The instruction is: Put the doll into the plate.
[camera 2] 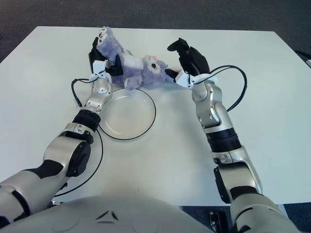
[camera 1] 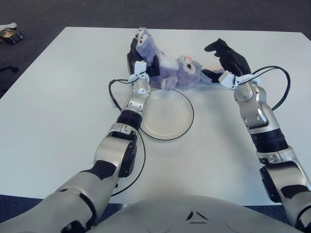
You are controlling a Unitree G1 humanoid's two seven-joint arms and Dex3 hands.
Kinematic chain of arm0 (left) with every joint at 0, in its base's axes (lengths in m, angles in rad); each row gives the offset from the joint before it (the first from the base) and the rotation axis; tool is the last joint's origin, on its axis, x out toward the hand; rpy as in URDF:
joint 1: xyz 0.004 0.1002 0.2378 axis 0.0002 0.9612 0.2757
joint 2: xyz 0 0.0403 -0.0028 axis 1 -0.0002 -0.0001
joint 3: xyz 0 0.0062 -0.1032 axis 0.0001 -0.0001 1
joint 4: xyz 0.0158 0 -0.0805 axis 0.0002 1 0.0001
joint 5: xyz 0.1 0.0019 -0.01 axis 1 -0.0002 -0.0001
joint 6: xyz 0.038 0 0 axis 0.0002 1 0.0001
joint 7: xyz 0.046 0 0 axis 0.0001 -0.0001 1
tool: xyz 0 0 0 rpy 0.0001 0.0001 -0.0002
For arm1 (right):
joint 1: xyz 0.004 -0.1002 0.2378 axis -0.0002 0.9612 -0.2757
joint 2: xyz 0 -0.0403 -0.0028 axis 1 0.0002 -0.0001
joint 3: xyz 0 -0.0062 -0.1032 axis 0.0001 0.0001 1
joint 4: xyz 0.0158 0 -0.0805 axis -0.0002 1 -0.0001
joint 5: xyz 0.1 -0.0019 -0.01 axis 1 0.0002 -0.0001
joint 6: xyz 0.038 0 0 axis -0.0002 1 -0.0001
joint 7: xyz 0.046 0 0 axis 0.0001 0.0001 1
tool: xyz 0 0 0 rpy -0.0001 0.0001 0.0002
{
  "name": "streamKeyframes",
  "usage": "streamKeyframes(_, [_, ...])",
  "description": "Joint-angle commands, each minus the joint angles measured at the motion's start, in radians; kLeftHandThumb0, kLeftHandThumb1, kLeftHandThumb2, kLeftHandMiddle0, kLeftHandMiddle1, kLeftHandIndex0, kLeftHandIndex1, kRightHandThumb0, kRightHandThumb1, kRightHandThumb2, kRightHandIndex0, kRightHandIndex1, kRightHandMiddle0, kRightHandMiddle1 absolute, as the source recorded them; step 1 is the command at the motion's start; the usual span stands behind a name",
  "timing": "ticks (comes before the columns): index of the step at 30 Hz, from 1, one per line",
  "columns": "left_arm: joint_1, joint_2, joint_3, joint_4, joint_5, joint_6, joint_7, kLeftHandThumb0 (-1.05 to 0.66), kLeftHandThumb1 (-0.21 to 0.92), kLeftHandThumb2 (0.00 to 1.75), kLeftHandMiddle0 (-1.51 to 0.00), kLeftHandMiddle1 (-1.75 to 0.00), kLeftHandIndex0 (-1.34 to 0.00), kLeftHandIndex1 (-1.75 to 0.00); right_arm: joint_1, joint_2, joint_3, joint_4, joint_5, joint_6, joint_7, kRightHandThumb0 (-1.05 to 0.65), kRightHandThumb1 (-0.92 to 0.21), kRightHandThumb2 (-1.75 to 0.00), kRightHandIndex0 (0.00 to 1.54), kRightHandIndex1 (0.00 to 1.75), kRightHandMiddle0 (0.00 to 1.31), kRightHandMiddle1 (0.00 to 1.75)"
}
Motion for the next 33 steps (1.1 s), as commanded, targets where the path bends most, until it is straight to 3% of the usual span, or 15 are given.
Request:
streamKeyframes(1, [-0.023,-0.015,-0.007,0.028,-0.002,0.014,-0.002,0.0,0.08,1.57,-0.81,-1.68,-0.56,-1.75,-0.034,-0.023,0.015,0.008,-0.018,0.004,0.041,-0.78,-0.56,-0.63,0.12,0.53,0.0,0.83])
streamKeyframes(8, [-0.036,-0.022,0.0,0.049,-0.023,-0.007,-0.021,0.0,0.1,1.55,-0.8,-1.66,-0.55,-1.75,-0.065,-0.022,0.034,0.016,-0.043,0.046,0.089,-0.74,-0.44,-0.73,0.11,0.46,0.0,0.81])
streamKeyframes(16, [-0.044,-0.032,0.001,0.07,-0.034,-0.027,-0.023,0.0,0.1,1.53,-0.82,-1.61,-0.55,-1.75,-0.098,-0.03,0.05,0.033,-0.059,0.065,0.138,-0.74,-0.41,-0.76,0.1,0.45,0.0,0.79])
streamKeyframes(26, [-0.047,-0.042,0.001,0.083,-0.052,-0.048,-0.041,0.0,0.08,1.54,-0.84,-1.6,-0.56,-1.75,-0.147,-0.036,0.071,0.084,-0.062,0.091,0.219,-0.69,-0.33,-0.82,0.03,0.63,0.0,0.69])
streamKeyframes(33, [-0.051,-0.054,0.004,0.081,-0.056,-0.037,-0.033,0.0,0.08,1.55,-0.84,-1.6,-0.57,-1.75,-0.178,-0.026,0.094,0.172,-0.065,0.064,0.215,-0.69,-0.31,-0.84,0.01,0.61,0.0,0.59])
